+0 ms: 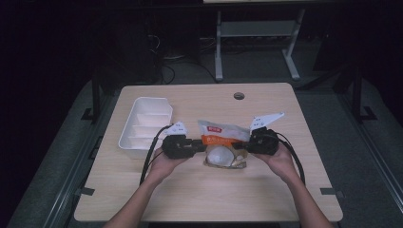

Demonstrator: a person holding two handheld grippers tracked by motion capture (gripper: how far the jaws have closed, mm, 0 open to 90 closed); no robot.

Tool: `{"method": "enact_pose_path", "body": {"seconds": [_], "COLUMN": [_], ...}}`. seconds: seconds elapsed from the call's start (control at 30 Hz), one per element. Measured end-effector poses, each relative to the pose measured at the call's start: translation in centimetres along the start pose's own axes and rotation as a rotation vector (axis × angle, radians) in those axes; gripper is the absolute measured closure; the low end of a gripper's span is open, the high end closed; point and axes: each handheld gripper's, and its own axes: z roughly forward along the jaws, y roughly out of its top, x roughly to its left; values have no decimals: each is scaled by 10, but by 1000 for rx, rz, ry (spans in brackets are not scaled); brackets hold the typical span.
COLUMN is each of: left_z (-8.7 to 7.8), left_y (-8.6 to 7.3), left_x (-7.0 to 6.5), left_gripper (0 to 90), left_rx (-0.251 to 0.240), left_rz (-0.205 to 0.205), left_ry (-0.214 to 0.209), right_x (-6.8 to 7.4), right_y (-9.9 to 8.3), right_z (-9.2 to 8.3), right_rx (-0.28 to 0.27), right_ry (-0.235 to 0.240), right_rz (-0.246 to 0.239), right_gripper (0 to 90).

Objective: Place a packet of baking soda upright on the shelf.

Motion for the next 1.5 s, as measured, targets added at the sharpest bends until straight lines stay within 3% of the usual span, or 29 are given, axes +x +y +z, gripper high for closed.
{"method": "enact_pose_path", "body": {"seconds": [0.2,0.3,0.53,0.73,0.97,1.37,1.5], "left_z": [-7,-10,-20,-26,-34,-39,-37], "left_y": [-11,-16,-30,-40,-53,-61,-64], "left_x": [-11,-14,-24,-30,-33,-35,-34], "left_gripper": [596,547,508,456,372,287,263], "left_rx": [16,25,48,67,111,117,140], "left_rz": [46,39,82,97,117,136,139], "left_ry": [61,58,69,62,64,43,35], "right_x": [1,0,0,-1,2,4,5], "right_y": [1,1,6,15,30,62,74], "right_z": [-11,-17,-27,-29,-22,2,12], "right_rx": [-16,-24,-21,-35,-38,-57,-53], "right_ry": [-11,-25,-72,-61,-58,-13,-3], "right_rz": [5,14,14,22,18,8,2], "right_gripper": [895,895,895,894,894,894,894]}}
